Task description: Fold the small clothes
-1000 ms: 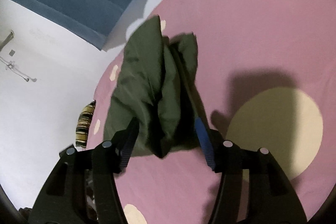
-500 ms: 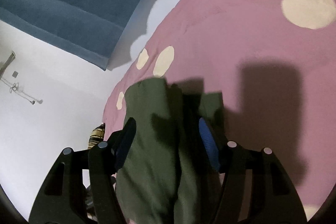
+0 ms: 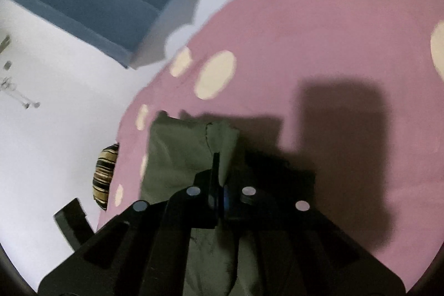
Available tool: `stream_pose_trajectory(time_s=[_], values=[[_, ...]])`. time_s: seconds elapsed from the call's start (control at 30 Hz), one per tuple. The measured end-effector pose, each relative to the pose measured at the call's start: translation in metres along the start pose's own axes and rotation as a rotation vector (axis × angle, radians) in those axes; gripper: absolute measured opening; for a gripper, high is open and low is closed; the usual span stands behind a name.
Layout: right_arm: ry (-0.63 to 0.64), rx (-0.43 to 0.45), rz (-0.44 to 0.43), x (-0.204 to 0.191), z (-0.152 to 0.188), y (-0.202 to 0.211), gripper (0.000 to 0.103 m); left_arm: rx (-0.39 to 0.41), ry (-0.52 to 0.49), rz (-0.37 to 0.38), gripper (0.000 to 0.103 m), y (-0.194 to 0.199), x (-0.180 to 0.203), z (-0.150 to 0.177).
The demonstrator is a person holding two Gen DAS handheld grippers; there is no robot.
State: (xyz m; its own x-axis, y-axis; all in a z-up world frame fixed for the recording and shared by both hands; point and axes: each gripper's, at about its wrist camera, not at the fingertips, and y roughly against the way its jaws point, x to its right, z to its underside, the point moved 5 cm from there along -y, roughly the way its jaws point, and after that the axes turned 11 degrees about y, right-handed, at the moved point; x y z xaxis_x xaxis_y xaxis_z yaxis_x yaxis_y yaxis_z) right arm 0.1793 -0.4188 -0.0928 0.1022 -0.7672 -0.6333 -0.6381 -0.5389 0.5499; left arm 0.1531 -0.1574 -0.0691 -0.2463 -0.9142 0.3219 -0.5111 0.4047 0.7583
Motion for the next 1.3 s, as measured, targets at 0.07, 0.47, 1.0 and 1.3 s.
stream_pose_trajectory(time_s=[0.07,0.47,1.0,1.3], values=[[-0.029,-0.005,-0.008,0.008,0.004,-0.006,0.001,0.004,-0.015,-0.005,0.088,-0.003,0.002,-0.001],[-0.176,0.015,-0.056,0.052,0.022,-0.017,0.003,-0.020,-0.007,0.020,0.089,-0.016,-0.001,0.001],[-0.228,0.150,-0.012,0.050,0.031,0.032,0.051,-0.039,0.013,0.013,0.090,-0.020,-0.003,-0.001],[-0.213,0.185,0.006,0.059,0.054,0.083,0.070,-0.055,0.088,0.178,0.089,0.004,-0.018,-0.007]])
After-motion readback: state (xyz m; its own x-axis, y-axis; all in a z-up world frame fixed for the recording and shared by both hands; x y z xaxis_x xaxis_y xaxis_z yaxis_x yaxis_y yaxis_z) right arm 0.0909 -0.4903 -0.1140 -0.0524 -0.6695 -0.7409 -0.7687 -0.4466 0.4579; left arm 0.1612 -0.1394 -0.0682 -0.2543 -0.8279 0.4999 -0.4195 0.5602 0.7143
